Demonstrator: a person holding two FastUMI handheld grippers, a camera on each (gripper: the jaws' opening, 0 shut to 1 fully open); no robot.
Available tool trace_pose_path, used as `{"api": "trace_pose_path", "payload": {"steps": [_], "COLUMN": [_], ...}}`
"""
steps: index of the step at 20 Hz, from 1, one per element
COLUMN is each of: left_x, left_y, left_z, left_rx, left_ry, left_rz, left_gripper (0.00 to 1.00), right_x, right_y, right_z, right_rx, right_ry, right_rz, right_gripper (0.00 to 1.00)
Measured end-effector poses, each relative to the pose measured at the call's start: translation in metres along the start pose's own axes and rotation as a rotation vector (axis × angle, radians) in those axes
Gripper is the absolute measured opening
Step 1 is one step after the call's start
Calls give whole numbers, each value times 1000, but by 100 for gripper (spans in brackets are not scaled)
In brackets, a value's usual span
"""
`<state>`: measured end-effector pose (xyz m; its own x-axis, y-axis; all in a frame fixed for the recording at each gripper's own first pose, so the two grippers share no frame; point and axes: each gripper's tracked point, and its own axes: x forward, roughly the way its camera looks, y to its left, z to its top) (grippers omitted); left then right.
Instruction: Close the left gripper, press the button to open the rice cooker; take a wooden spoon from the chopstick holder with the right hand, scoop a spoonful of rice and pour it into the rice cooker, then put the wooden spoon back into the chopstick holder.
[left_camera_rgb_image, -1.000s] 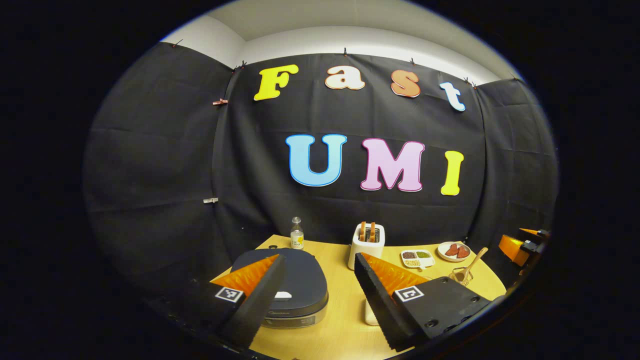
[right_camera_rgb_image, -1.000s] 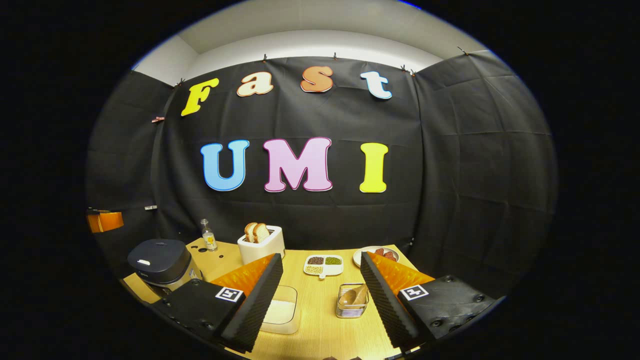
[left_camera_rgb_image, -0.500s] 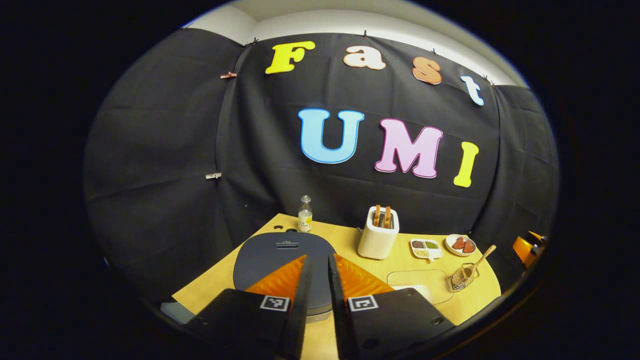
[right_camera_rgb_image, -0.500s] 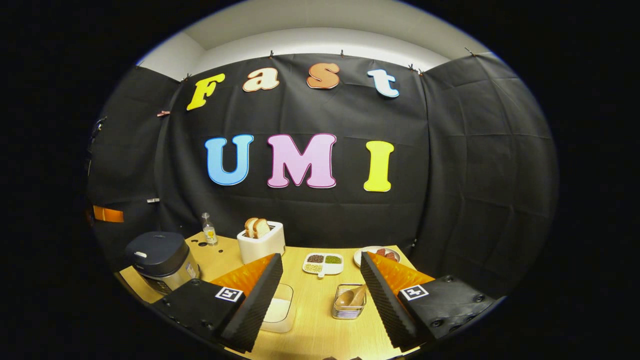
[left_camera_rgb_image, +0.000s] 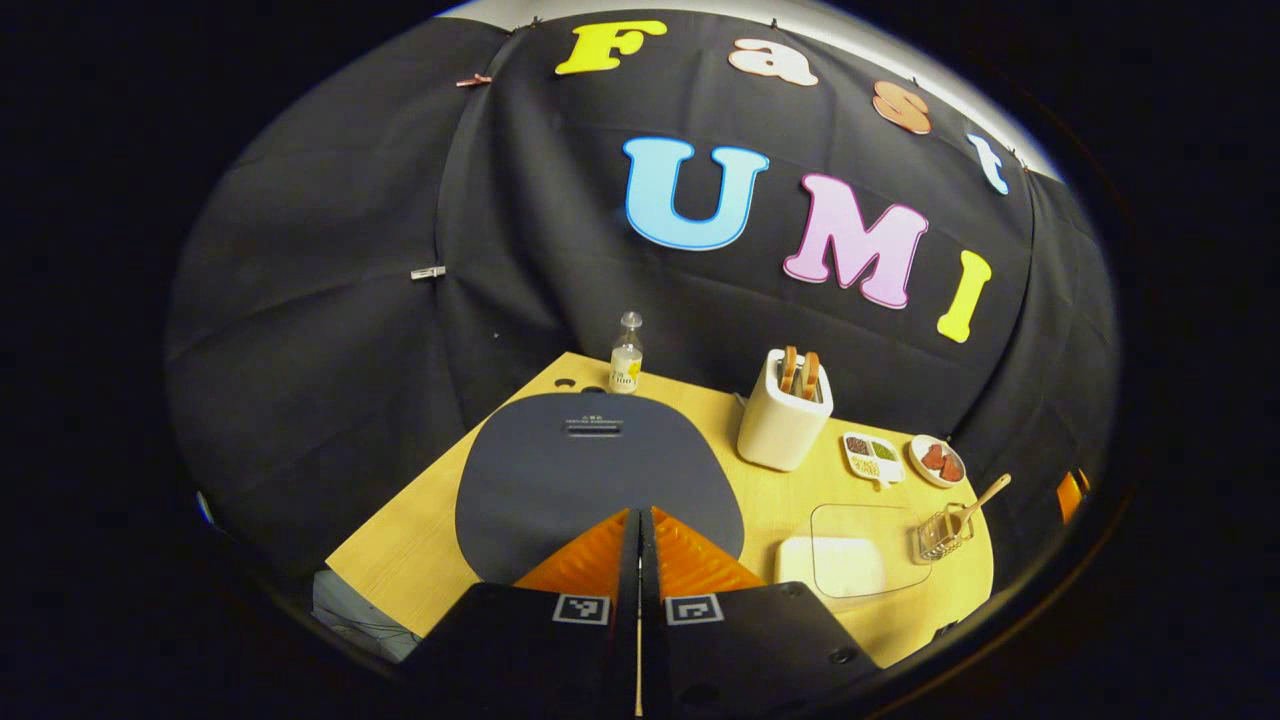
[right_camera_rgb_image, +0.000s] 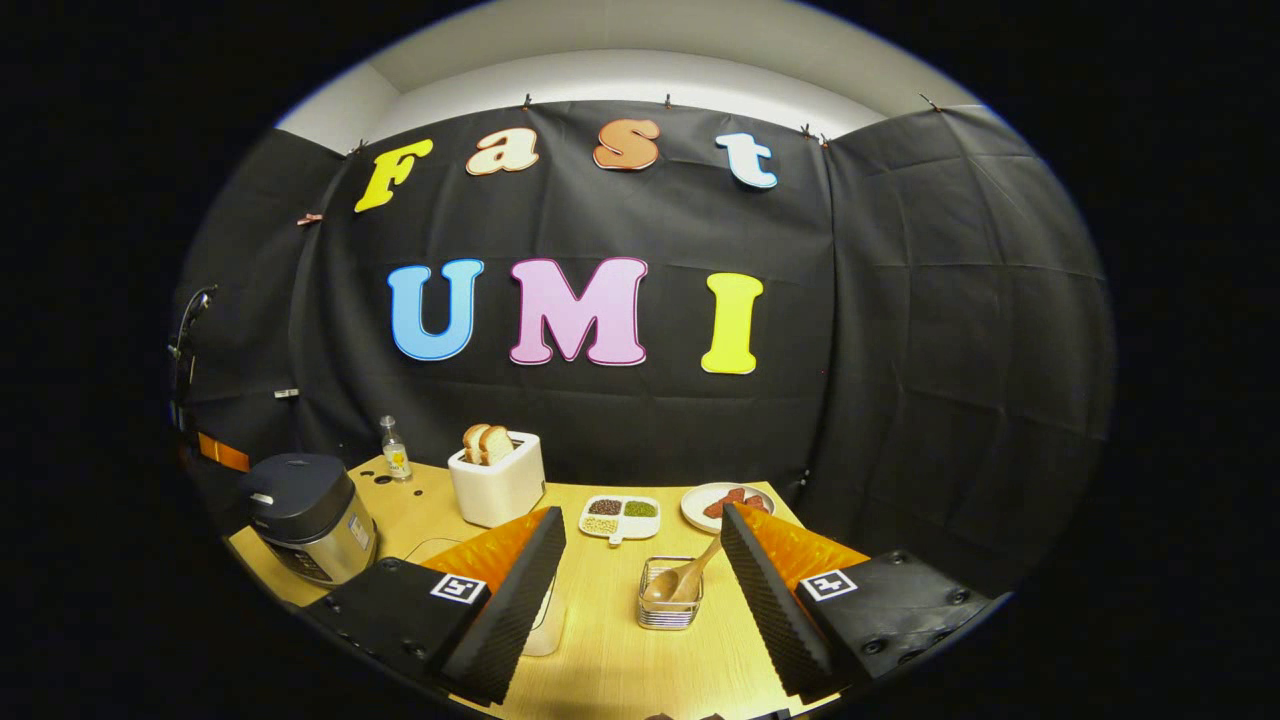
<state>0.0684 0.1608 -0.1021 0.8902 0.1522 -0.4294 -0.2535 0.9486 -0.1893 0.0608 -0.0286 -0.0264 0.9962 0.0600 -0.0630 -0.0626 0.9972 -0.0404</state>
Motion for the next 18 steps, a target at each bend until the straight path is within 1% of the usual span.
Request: {"api": "trace_pose_path", "payload": {"steps": [2,6,8,11,16,18], "left_x": [8,25,25,25,26,26], "left_y": [1,11,10,11,16,14], "left_z": [-11,-28,-29,-34,-40,-37], "left_rx": [1,41,42,19,-70,-65], "left_ry": [37,92,86,98,97,95], "left_rz": [-8,10,9,6,-11,-18], "left_gripper": [6,6,6,7,6,6], "right_x": [-1,-1,-2,-3,-2,-2], "right_y": [-5,-11,-14,-18,-23,-23], "right_z": [-3,-11,-12,-14,-21,-23], "right_rx": [1,17,19,21,32,32], "right_ry": [9,29,35,37,58,65], "right_rz": [-15,-38,-47,-60,-76,-74], "right_gripper": [98,98,98,98,98,98]}}
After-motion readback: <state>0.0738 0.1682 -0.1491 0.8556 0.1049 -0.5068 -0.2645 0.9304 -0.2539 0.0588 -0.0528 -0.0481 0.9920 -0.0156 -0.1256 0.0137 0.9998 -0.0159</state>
